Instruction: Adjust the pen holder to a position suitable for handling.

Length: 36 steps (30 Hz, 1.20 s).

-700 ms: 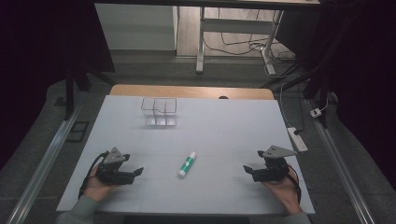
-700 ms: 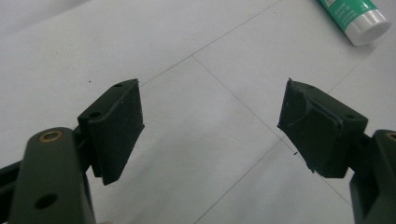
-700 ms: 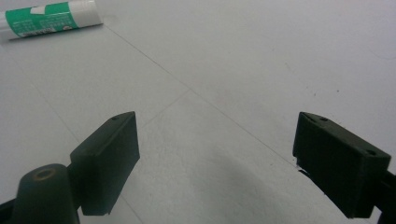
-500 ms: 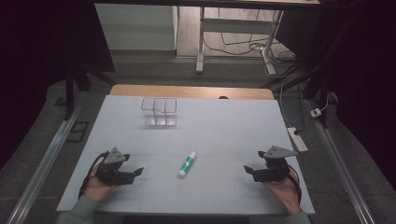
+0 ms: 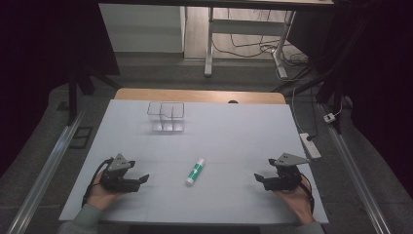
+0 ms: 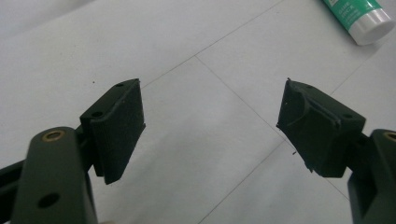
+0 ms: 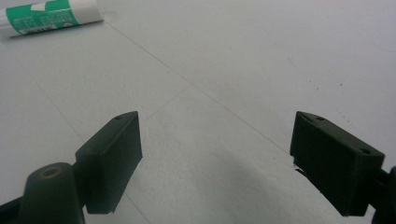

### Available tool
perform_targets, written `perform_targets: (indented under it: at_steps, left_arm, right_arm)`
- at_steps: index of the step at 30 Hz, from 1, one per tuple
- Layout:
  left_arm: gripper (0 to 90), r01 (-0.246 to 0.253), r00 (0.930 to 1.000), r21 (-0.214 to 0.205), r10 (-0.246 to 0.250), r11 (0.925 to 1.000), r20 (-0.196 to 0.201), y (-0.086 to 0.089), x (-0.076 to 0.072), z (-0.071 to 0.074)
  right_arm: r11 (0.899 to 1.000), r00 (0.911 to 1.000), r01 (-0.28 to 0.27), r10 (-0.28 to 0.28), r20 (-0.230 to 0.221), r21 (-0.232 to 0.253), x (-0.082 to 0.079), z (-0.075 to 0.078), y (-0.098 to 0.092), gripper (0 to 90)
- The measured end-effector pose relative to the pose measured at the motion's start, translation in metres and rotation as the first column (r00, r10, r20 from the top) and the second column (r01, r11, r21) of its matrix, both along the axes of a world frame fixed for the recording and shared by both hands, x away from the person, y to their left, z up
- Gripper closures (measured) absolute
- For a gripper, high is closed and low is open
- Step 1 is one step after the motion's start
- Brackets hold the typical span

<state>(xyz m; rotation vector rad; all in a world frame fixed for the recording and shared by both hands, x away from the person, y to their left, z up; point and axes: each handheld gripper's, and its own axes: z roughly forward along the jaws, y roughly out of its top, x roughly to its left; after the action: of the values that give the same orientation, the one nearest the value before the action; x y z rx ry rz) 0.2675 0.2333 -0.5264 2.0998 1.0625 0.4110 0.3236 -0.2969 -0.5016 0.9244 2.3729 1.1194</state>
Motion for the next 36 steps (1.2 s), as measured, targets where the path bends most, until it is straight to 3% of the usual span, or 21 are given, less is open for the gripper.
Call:
perform_targets:
  at_steps: [19, 36]
  left_arm:
    - [24.1, -0.014, 0.9998, 0.017, 0.013, 0.9998, 0.011, 0.003, 0.007, 0.000]
    - [26.0, -0.048, 0.9987, 0.030, 0.047, 0.9984, 0.021, 0.005, 0.036, 0.005]
  right_arm:
    - [1.000, 1.0000, 0.007, -0.007, 0.003, 0.004, 0.000, 0.001, -0.001, 17.3]
    - [1.000, 1.0000, 0.005, -0.005, 0.000, 0.002, 0.001, 0.000, 0.000, 18.1]
